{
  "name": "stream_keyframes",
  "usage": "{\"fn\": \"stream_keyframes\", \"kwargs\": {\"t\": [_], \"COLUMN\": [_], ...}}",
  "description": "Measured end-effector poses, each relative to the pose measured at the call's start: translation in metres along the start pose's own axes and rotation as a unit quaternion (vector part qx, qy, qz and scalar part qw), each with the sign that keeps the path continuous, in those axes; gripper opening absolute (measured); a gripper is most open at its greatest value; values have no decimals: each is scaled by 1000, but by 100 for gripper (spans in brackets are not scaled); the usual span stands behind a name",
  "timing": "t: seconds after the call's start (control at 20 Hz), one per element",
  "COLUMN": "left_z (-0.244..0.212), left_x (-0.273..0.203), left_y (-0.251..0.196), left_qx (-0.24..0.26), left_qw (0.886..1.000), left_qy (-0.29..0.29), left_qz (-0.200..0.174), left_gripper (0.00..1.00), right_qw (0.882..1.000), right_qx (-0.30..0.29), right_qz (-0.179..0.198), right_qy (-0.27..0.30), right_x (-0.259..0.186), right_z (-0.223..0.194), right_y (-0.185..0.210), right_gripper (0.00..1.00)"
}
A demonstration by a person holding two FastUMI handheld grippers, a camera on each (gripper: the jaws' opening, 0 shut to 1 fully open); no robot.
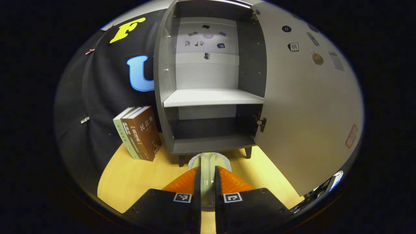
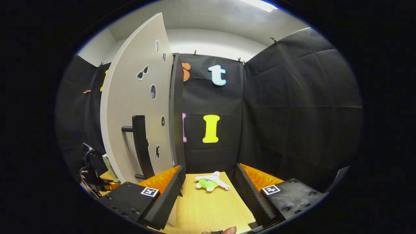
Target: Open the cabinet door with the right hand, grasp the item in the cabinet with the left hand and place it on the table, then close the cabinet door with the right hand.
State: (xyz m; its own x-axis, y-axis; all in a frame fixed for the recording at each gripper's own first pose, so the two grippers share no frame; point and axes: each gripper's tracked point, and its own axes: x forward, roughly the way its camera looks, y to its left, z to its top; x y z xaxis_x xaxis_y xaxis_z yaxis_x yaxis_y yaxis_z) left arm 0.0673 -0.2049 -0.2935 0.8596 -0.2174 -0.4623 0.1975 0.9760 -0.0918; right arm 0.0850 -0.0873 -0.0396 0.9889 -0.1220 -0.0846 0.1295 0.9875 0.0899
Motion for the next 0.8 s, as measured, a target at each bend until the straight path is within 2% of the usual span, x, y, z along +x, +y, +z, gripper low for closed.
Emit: {"fn": "stream_keyframes", "kwargs": {"t": [0.4,0.8], "left_z": [-86,-158], "left_x": [22,48], "left_y": [-26,-42], "left_qx": [23,21], "left_qw": [999,997], "left_qy": [36,69], "left_qz": [-14,-14], "left_gripper": [21,21], "right_qw": [1000,1000], "right_qx": [-8,-23], "right_qz": [5,9], "right_qy": [4,16], "right_x": [4,4], "right_z": [-3,-8], "right_y": [1,-2], "right_gripper": [99,98]}}
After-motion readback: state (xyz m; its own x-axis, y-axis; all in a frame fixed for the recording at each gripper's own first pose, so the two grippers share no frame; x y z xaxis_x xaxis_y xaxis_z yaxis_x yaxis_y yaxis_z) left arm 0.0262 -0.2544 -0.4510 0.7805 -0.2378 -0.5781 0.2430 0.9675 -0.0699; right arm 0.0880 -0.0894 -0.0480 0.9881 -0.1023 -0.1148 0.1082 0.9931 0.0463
